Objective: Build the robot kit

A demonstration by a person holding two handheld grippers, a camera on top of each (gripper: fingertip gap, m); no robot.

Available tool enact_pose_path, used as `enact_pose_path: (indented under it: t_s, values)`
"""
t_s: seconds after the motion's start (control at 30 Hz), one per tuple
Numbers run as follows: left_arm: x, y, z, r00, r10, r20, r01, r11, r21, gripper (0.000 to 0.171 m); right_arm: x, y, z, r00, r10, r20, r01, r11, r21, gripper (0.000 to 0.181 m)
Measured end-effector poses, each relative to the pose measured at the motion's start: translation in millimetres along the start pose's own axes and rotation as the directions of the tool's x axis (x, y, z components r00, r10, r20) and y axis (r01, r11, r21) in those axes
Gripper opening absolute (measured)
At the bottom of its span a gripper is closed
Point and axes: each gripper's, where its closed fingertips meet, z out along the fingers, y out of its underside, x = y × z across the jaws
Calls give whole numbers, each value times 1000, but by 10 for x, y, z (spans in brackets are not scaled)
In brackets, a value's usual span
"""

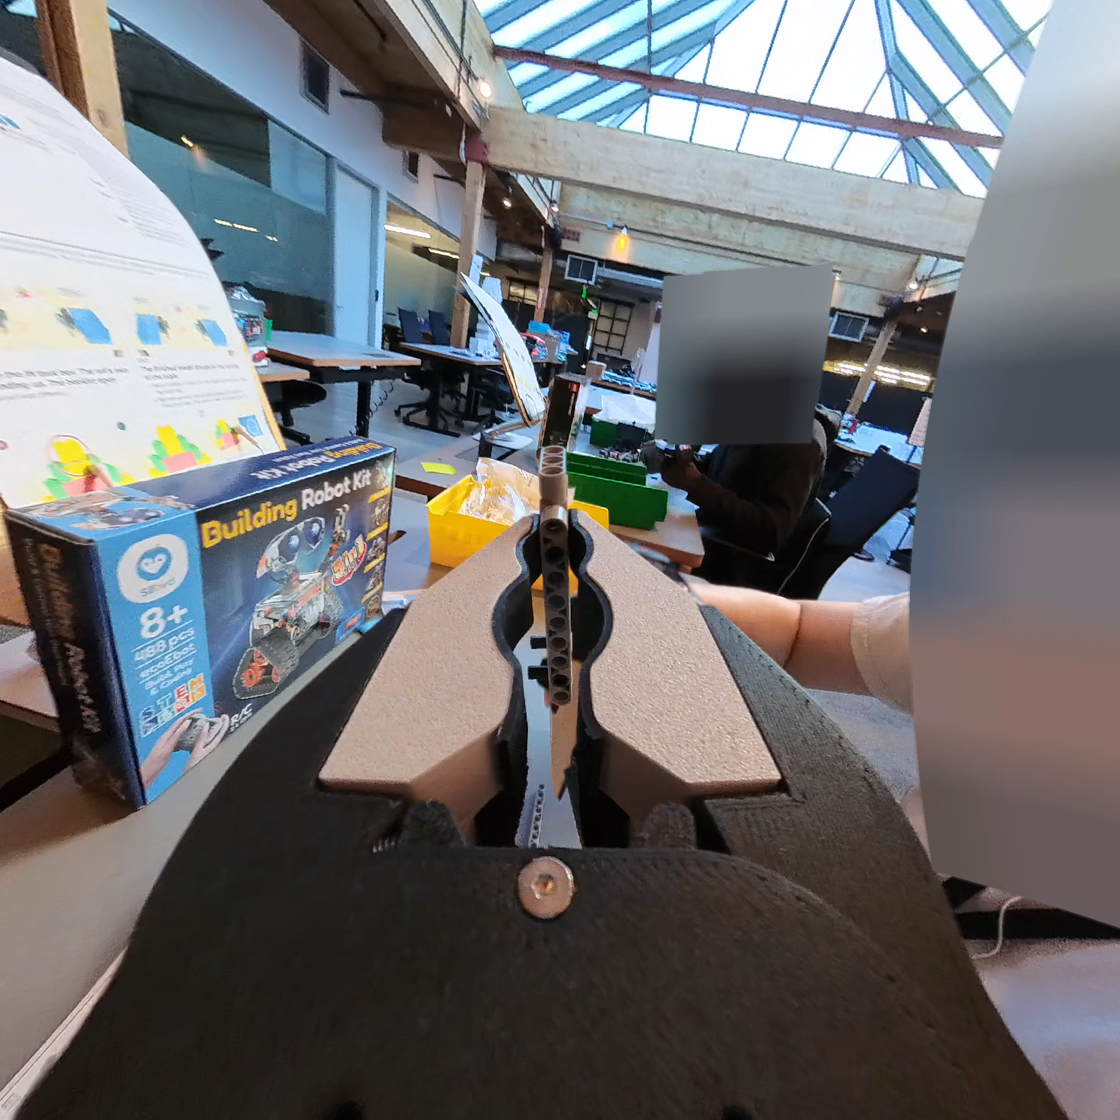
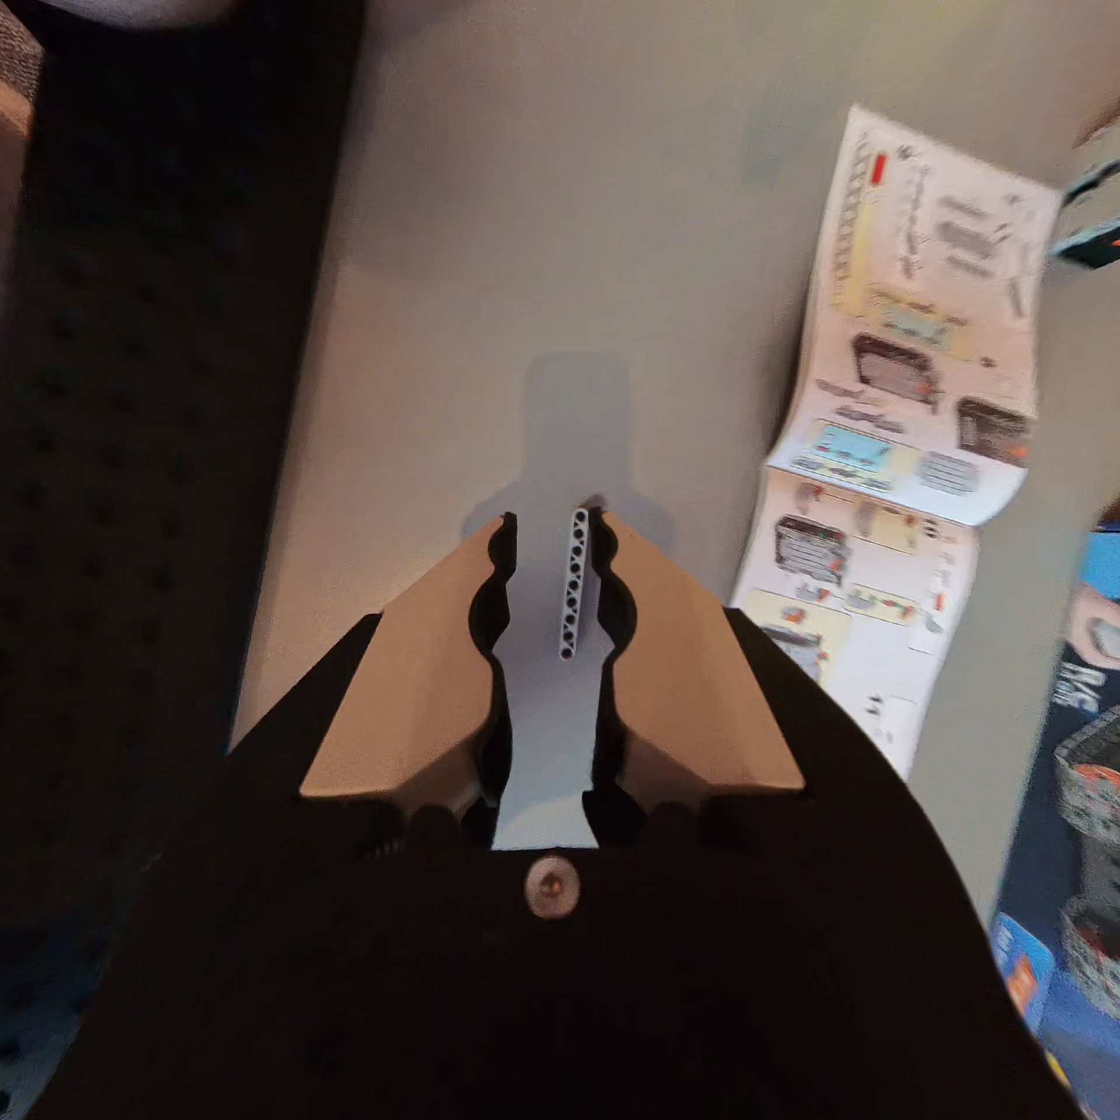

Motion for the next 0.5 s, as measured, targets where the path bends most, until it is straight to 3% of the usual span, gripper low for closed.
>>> enact_pose_path:
  t_s: [0.3,0.5]
  values:
    - [30,-18,-82,1000,13,3,-13,1000,6,5,112,423,483,993,82,83,-62,975,-214,17]
    - [57,44,36,1000,2,-30,-3,1000,-28,5,119,400,550,992,97,77,-79,975,-210,8]
